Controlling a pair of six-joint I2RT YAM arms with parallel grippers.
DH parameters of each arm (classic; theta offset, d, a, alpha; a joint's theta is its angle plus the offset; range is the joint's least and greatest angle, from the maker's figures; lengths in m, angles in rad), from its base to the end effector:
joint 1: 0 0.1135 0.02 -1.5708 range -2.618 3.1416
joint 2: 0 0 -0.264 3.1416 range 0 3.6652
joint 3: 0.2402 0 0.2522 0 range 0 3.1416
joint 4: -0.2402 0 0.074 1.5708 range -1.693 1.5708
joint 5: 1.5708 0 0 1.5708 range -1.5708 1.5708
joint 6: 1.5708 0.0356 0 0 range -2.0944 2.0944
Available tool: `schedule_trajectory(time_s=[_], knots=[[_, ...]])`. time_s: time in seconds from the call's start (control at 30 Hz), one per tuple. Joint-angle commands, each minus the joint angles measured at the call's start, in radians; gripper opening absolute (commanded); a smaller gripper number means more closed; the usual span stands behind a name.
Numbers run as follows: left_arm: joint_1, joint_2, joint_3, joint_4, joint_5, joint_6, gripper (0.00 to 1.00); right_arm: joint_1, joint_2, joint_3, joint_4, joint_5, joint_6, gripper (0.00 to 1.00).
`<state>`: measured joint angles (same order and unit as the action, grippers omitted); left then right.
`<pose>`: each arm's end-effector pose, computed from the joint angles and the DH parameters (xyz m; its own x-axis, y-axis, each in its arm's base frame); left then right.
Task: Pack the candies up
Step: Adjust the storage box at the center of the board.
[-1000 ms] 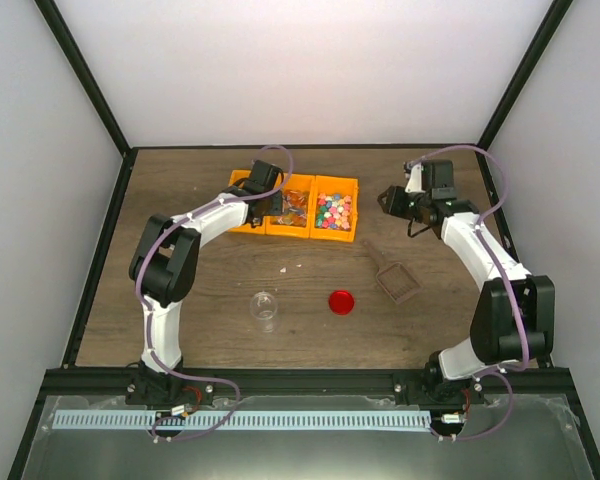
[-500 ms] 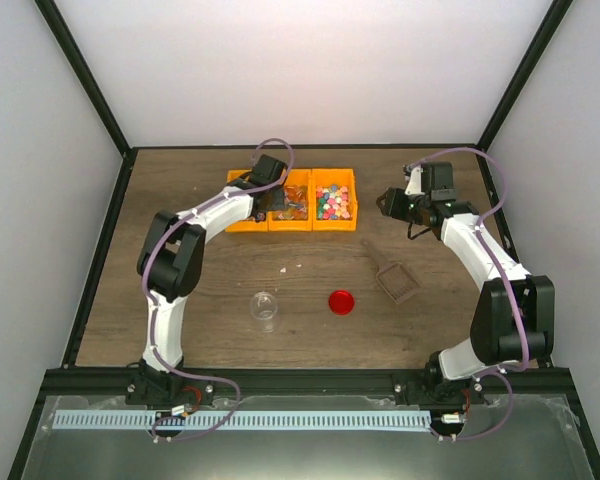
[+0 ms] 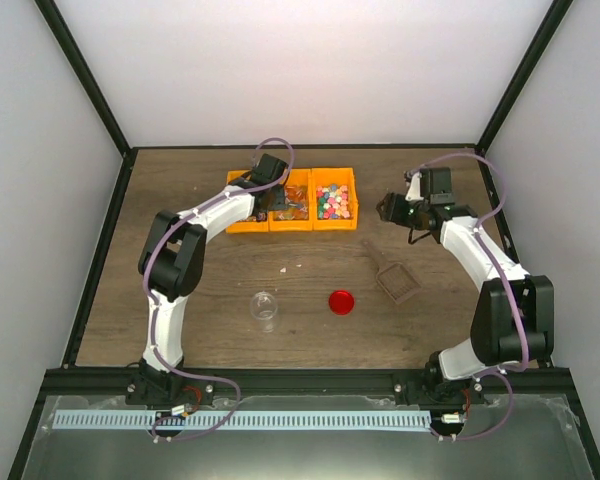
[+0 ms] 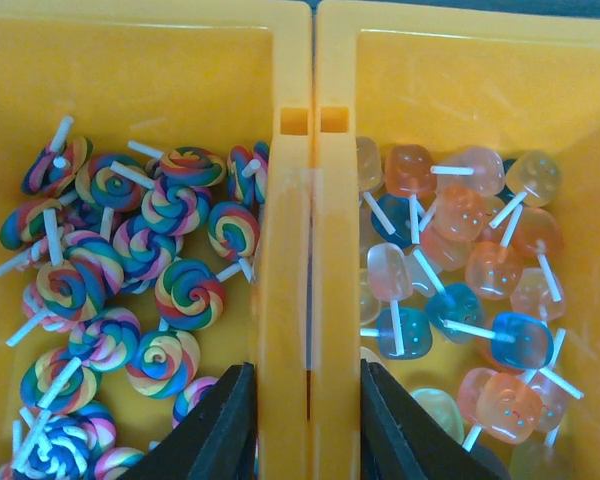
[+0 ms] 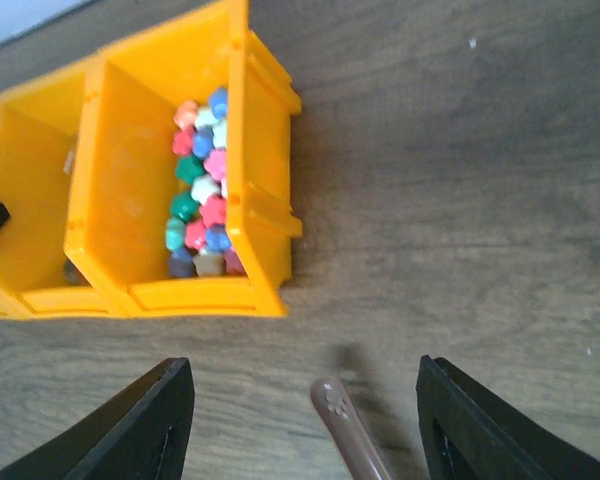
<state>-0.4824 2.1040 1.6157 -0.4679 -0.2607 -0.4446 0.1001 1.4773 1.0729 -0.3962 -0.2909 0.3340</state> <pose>0.4128 -0.2058 0.1904 -0.7896 -0.0556 -0.6111 -0.0255 0.9980 -0.0579 0.3168 0.0421 0.2575 -0.7712 0.2382 -0.5903 -0.0440 0.9052 0.4227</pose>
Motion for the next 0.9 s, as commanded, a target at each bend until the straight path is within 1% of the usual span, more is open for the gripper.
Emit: schedule_trajectory(time_s=[0.0, 0.07, 0.13, 0.23, 0.33, 0.43, 0.7, 0.87], knots=[[-0.003, -0.011, -0.003, -0.023, 0.04, 0.001, 0.33, 0.005, -0.029, -0.043, -0.015, 0.002, -0.009, 0.64], [-0.004, -0.015, -0.003, -0.024, 0.037, 0.014, 0.43, 0.01, -0.026, -0.051, -0.02, 0.003, -0.014, 0.67], [-0.004, -0.022, -0.002, -0.026, 0.034, 0.022, 0.5, 0.014, -0.018, -0.056, -0.027, 0.007, -0.021, 0.7], [-0.003, -0.038, -0.004, -0.028, 0.026, 0.027, 0.58, 0.018, 0.001, -0.054, -0.046, 0.014, -0.032, 0.73], [-0.004, -0.06, -0.007, -0.025, 0.02, 0.03, 0.62, 0.023, 0.017, -0.051, -0.06, 0.012, -0.042, 0.78], [-0.003, -0.082, -0.008, -0.021, 0.025, 0.035, 0.7, 0.029, 0.031, -0.054, -0.065, -0.002, -0.046, 0.81], [-0.003, -0.139, -0.022, -0.005, 0.036, 0.05, 0.7, 0.063, 0.065, -0.064, -0.08, -0.025, -0.043, 0.83], [-0.004, -0.17, -0.074, 0.021, 0.036, 0.053, 0.71, 0.084, 0.102, -0.066, -0.098, -0.023, -0.048, 0.84]])
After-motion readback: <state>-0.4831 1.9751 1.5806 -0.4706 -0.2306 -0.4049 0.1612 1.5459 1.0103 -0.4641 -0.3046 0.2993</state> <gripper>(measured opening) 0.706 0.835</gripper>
